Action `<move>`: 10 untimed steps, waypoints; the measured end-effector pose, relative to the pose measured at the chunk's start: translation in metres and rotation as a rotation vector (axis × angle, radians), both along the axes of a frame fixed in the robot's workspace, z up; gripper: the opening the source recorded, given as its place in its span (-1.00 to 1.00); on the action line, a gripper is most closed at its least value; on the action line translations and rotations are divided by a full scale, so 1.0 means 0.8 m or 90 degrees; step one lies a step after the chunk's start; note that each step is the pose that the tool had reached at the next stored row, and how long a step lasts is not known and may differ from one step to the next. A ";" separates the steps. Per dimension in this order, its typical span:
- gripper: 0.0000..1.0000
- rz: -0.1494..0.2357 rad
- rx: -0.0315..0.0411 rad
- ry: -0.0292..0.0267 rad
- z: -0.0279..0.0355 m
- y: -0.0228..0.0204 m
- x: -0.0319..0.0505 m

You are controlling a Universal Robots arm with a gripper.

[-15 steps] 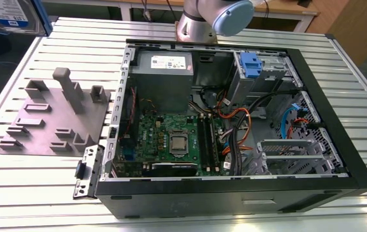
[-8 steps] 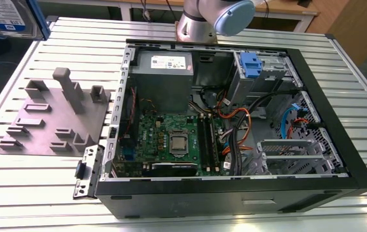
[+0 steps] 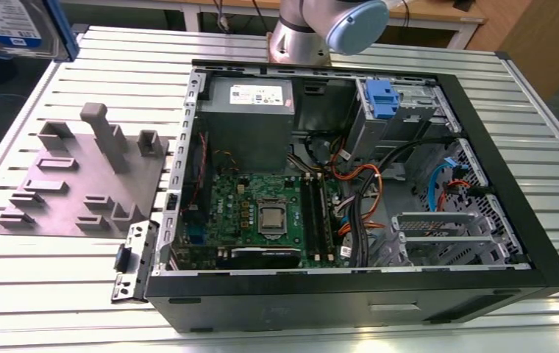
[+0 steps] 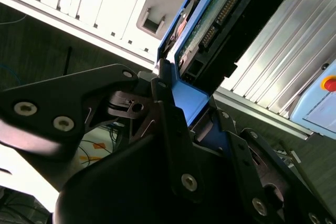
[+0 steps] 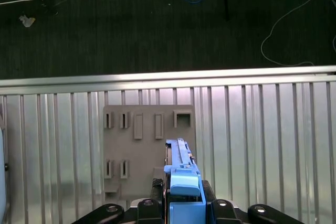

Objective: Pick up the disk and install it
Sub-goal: 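Pick up the disk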

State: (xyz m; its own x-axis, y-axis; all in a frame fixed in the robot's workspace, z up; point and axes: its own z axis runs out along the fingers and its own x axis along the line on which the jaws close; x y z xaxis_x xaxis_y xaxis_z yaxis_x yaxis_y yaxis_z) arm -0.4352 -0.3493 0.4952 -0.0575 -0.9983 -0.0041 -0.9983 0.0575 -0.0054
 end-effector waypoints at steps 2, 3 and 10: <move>-0.27 0.000 0.0000 0.0000 0.0000 -0.0001 0.002; -0.27 0.000 0.0000 0.0000 0.0000 0.0000 0.004; -0.27 0.000 0.0000 0.0000 0.0000 0.0000 0.008</move>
